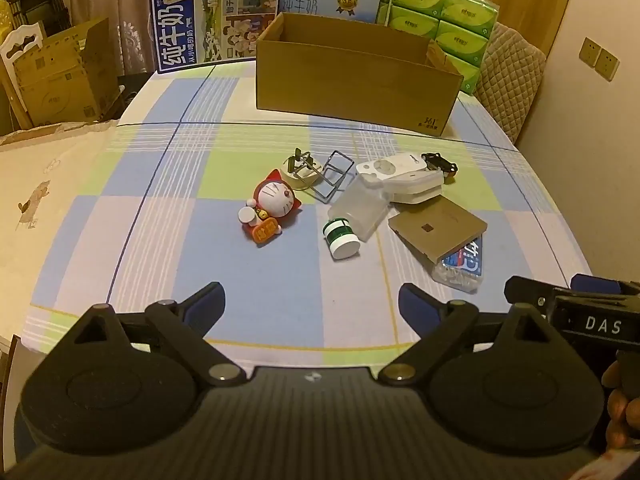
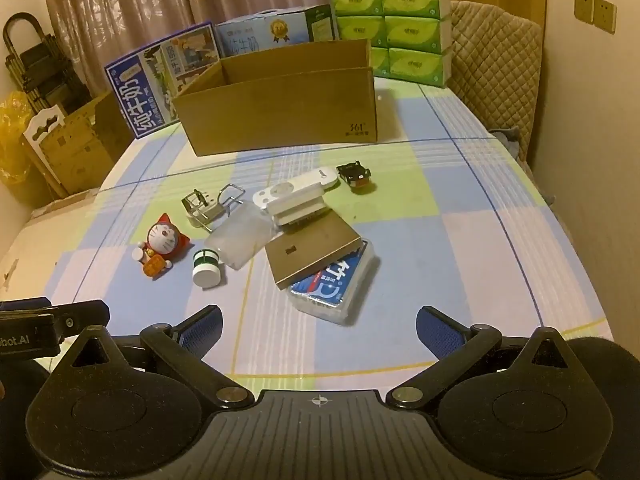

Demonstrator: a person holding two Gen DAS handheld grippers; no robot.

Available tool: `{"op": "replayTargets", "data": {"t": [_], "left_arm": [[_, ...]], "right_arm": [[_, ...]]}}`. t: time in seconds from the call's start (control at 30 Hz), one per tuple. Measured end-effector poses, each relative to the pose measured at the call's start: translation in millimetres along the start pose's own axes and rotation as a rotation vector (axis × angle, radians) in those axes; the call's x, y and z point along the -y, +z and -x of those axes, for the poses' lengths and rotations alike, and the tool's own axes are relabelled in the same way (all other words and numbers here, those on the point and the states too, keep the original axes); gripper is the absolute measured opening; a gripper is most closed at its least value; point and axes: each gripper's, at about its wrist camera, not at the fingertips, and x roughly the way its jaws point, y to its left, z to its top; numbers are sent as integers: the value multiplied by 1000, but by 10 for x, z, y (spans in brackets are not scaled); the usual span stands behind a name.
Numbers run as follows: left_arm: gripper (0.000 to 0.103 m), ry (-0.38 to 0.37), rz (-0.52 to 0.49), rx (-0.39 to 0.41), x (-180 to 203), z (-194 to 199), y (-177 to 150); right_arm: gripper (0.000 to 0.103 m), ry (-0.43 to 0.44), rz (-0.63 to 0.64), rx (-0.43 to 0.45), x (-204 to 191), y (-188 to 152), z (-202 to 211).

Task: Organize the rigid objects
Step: 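Move both tools toward the items on the table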

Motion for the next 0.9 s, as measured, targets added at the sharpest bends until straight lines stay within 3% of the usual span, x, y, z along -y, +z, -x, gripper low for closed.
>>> {"op": "replayTargets", "data": {"t": [0.9], "left_arm": [[91, -21, -20, 7, 58, 38, 3]], "right_arm": [[101, 6, -4, 8, -26, 6, 15]]}}
